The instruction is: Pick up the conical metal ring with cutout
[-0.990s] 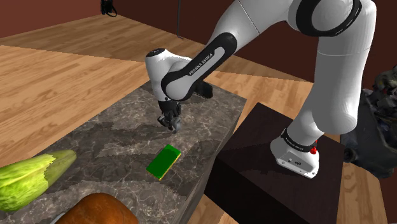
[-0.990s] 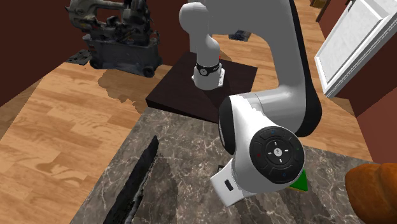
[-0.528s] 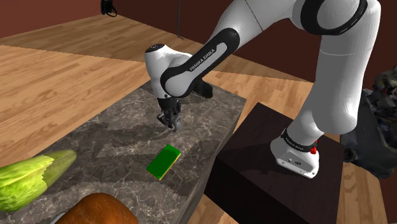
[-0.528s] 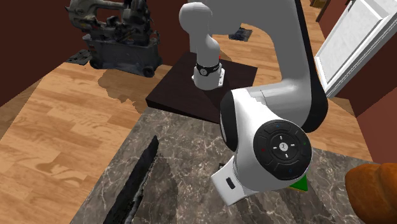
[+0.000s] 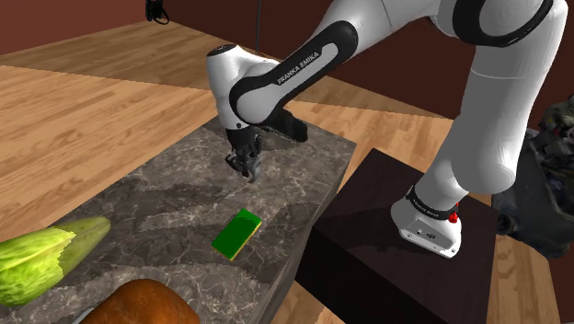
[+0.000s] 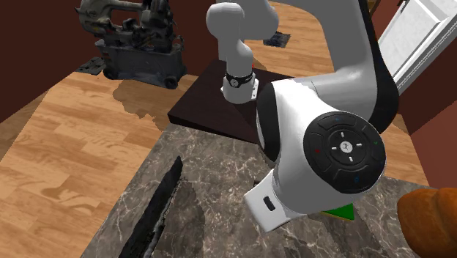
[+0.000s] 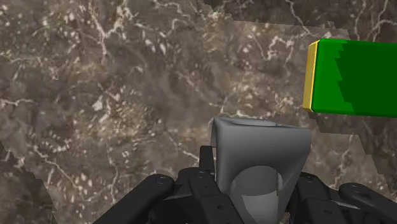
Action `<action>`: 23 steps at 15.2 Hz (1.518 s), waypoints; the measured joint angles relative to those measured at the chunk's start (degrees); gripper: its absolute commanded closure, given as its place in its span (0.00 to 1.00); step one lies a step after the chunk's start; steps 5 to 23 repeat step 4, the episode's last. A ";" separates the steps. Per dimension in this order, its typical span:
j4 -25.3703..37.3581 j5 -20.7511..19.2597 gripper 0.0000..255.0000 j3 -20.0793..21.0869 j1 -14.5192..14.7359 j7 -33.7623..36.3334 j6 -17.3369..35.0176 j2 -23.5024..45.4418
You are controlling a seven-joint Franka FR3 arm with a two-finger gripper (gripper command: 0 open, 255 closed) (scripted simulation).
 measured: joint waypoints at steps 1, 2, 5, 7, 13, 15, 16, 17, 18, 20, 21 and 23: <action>0.05 0.17 1.00 0.06 -0.10 -0.11 -0.59 -0.56; 0.36 0.27 1.00 0.09 -0.17 -0.19 -1.24 -0.90; 0.76 0.48 1.00 0.20 -0.20 -0.19 -2.33 -1.64; 0.76 0.48 1.00 0.20 -0.20 -0.19 -2.33 -1.64; 0.76 0.48 1.00 0.20 -0.20 -0.19 -2.33 -1.64; 0.76 0.48 1.00 0.20 -0.20 -0.19 -2.33 -1.64; 0.76 0.48 1.00 0.20 -0.20 -0.19 -2.33 -1.64; 0.76 0.48 1.00 0.20 -0.20 -0.19 -2.33 -1.64; 0.76 0.48 1.00 0.20 -0.20 -0.19 -2.33 -1.64; 0.76 0.48 1.00 0.20 -0.20 -0.19 -2.33 -1.64; 0.76 0.48 1.00 0.20 -0.20 -0.19 -2.33 -1.64; 0.76 0.48 1.00 0.20 -0.20 -0.19 -2.33 -1.64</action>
